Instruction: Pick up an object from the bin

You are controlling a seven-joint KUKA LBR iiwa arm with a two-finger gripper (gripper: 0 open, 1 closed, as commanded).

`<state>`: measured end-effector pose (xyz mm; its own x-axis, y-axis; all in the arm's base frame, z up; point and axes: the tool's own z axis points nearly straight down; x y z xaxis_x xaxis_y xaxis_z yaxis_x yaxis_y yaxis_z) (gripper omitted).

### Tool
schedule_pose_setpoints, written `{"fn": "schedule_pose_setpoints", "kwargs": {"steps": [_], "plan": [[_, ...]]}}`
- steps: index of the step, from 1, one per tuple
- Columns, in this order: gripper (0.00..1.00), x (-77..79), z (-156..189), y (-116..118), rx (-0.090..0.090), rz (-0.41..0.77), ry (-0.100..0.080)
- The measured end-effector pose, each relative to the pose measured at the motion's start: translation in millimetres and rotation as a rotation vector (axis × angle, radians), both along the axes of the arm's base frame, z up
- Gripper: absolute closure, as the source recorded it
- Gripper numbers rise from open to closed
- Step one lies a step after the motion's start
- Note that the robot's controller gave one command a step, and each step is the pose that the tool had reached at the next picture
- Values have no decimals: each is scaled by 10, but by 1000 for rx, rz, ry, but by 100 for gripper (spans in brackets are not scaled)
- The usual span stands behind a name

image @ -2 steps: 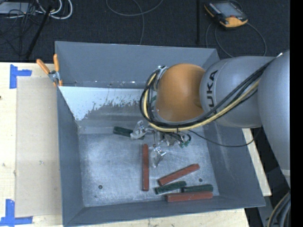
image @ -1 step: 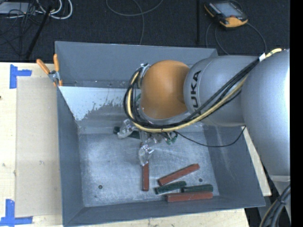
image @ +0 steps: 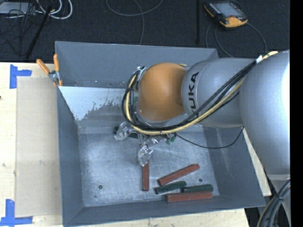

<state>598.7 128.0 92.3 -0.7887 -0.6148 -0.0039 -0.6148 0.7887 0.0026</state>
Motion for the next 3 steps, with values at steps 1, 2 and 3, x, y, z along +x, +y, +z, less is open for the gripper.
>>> {"fn": "schedule_pose_setpoints", "kwargs": {"steps": [1, 2, 3], "plan": [[0, -11, 245, -495, -3, 220, 4], [100, -676, -172, -450, -3, 325, -9], [0, -693, -198, -462, -5, 326, -4]]}}
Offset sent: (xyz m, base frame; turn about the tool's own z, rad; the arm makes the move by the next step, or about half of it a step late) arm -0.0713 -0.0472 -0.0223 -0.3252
